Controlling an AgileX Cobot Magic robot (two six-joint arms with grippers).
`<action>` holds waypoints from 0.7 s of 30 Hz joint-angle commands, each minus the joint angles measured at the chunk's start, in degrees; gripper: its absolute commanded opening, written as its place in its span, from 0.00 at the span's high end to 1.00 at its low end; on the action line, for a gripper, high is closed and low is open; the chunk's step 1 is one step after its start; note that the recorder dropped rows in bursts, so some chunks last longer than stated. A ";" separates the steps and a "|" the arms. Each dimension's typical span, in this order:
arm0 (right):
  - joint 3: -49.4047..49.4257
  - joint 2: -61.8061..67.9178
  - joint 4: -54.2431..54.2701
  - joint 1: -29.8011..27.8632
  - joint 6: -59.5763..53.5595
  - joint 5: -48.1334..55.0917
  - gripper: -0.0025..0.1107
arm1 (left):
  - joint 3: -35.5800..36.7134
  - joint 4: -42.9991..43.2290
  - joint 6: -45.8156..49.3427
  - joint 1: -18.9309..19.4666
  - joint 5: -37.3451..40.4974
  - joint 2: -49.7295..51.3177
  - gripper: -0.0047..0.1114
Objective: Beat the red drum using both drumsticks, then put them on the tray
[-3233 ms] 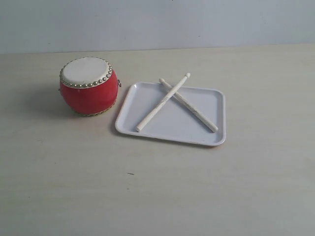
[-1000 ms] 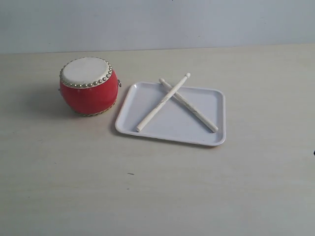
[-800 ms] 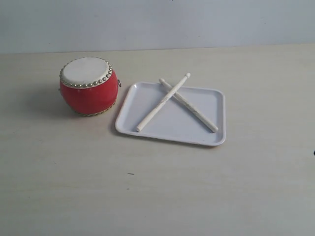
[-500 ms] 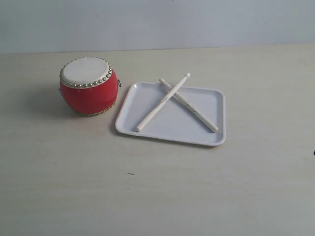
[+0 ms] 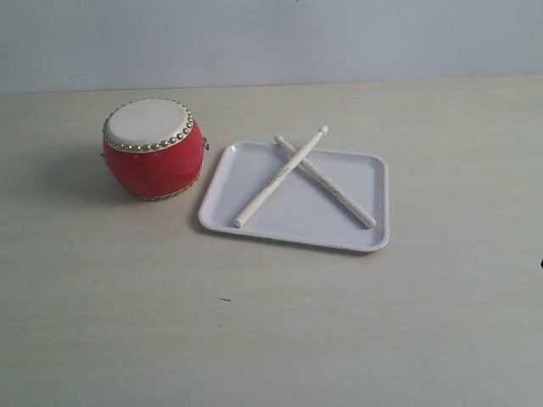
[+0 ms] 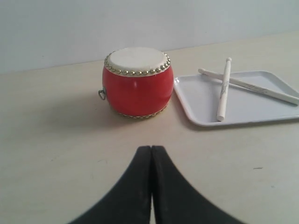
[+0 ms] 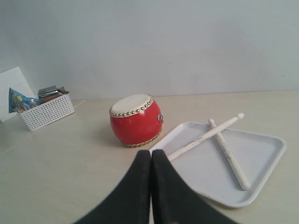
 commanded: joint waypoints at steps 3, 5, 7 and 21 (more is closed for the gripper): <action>0.22 -0.27 -0.11 -0.13 0.15 -0.50 0.98 | 0.16 0.79 -0.17 0.11 1.33 -0.24 0.96; 0.22 -0.27 -0.11 -0.13 0.15 -0.50 0.98 | 0.16 0.79 -0.17 0.11 1.33 -0.24 0.96; 0.22 -0.27 -0.11 -0.13 0.15 -0.50 0.98 | 0.16 0.79 -0.17 0.11 1.33 -0.24 0.96; 0.22 -0.27 -0.11 -0.13 0.15 -1.18 0.98 | 0.16 0.79 -0.17 0.11 1.23 -0.24 0.96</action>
